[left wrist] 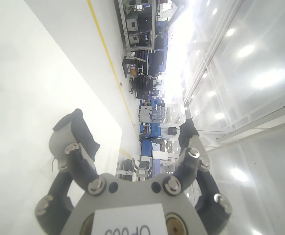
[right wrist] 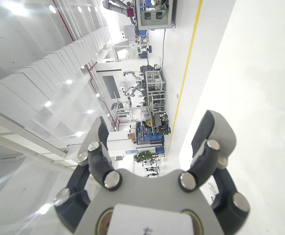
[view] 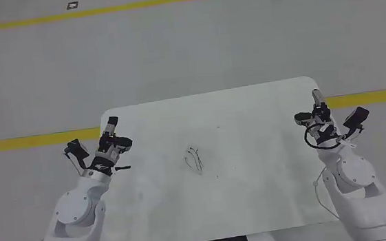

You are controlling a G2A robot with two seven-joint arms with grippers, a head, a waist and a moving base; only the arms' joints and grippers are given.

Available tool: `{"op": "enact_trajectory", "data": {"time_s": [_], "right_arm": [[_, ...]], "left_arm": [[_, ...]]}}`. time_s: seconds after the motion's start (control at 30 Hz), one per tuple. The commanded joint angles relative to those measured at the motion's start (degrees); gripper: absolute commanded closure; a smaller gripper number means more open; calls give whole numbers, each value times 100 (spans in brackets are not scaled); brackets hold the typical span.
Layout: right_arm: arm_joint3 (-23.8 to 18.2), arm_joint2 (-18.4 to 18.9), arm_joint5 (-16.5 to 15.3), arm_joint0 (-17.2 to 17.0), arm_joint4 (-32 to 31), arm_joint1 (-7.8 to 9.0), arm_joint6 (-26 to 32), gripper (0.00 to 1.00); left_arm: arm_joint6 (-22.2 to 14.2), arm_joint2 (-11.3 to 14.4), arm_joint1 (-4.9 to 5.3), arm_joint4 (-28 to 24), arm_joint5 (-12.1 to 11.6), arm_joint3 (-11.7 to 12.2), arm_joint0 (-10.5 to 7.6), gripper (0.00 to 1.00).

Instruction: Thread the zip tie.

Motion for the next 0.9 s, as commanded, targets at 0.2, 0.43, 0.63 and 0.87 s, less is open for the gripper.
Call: {"op": "enact_trajectory", "data": {"time_s": [0.2,0.43,0.63,0.87], "right_arm": [[0,0,0,0,0,0,0,0],[0,0,0,0,0,0,0,0],[0,0,0,0,0,0,0,0],[0,0,0,0,0,0,0,0]], "left_arm": [[-1672,334,176,1772,1213,-446,-39,0],[-1672,334,176,1772,1213,-446,-39,0],[-2324,744,223,2375,1315,-731,-271,0],[-3078,1257,291,3291,1598,-787,-540,0]]}}
